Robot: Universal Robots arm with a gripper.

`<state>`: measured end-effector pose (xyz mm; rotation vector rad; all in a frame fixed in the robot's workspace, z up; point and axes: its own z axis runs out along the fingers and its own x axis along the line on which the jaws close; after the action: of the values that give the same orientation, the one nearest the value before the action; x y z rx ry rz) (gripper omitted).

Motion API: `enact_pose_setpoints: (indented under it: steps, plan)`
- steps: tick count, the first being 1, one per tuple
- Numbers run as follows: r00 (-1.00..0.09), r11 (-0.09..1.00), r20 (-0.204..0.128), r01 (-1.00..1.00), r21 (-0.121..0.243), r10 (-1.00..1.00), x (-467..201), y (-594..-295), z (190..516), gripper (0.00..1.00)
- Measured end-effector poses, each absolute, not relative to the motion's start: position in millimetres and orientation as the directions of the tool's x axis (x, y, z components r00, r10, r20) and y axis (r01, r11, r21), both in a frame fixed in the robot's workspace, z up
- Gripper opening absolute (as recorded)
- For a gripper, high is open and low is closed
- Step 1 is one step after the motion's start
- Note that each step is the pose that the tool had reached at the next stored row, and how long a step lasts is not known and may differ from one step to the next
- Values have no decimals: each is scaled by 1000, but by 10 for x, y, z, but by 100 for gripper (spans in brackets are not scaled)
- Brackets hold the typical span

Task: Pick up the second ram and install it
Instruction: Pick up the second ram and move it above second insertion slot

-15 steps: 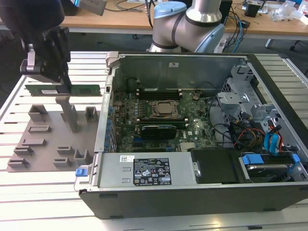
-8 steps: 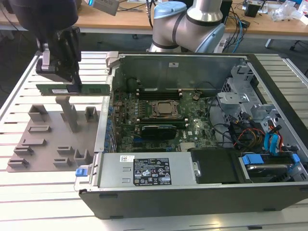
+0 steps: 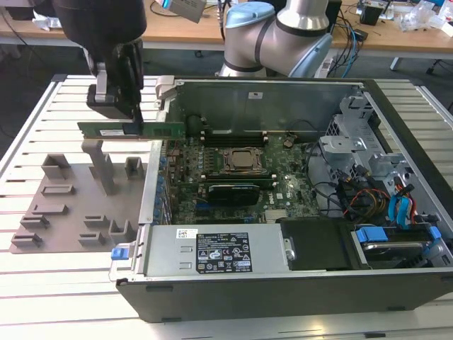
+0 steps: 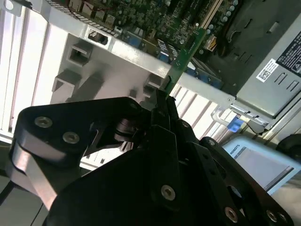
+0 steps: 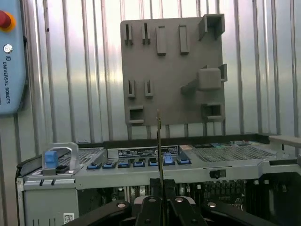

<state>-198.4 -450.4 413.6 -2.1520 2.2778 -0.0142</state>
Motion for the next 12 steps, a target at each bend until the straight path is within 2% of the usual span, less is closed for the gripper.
enact_pose_setpoints:
  steps: [12]
  plan:
    - [-57, 57, 0, -998, -3, -998, -1475, -4450, 4116, 13]
